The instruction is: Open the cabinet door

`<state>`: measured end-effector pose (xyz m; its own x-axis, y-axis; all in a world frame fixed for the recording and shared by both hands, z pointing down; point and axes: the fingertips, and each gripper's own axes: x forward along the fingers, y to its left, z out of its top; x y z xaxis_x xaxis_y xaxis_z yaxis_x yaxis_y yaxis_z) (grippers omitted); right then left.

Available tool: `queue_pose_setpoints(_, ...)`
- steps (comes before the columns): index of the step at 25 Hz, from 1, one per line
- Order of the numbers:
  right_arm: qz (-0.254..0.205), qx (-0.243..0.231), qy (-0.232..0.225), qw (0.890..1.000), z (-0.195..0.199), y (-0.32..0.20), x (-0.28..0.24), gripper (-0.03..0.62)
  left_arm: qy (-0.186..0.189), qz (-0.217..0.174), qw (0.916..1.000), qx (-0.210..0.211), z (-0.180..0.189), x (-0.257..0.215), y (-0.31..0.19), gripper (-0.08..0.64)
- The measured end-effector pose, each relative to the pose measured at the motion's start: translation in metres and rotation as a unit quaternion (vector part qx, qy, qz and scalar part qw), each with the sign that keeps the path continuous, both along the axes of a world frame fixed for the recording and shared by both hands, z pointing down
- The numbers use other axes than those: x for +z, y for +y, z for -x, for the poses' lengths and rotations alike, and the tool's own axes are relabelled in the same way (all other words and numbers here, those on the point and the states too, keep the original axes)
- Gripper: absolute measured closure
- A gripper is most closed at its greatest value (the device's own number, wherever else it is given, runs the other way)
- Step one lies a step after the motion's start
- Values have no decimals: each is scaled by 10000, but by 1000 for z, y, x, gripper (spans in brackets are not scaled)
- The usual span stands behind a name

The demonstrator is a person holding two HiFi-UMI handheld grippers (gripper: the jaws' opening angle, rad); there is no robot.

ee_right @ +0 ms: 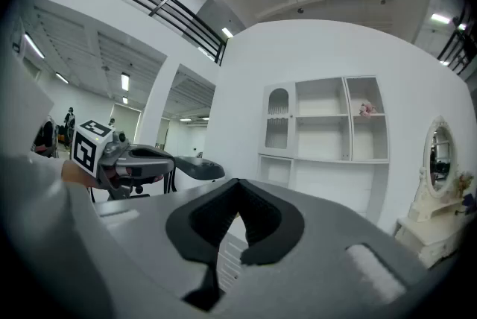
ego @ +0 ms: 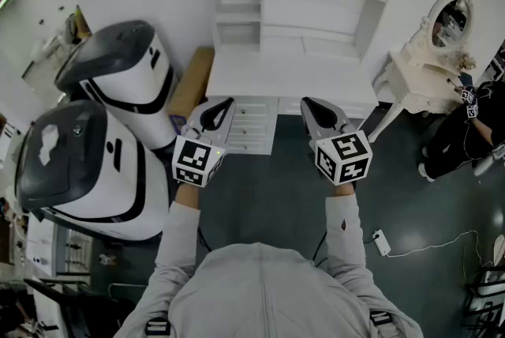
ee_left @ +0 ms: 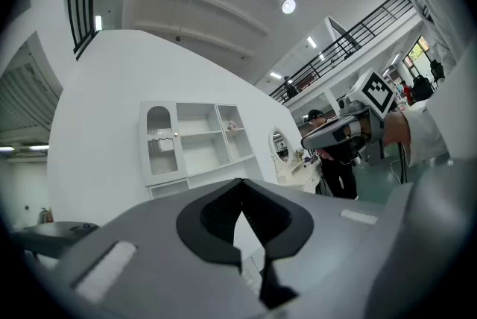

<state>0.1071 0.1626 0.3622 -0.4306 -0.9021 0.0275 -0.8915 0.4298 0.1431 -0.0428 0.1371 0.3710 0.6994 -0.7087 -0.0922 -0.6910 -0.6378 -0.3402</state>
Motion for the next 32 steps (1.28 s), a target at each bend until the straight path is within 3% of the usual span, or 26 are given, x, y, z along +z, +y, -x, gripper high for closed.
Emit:
queue_pose_setpoints(8,67,-153,53,9998,-34,2,3,591,-68,-31,9995,-309,-21,0,4,541)
queue_pose_setpoints(17,-44,-149,-200,9997,-52,-15,-5,591,-85,102,9991,-398,-31,6,-17,541)
queue_pose_setpoints(24,47,-159,-533,9984,-51,-76,1,591,-72,58,9991,-417,-26,8,-84,541)
queue_pose_setpoints(32,79,-162,-522,9985,-28,-185,-17,591,-154,-53,9995,-258,-12,-12,-197,541)
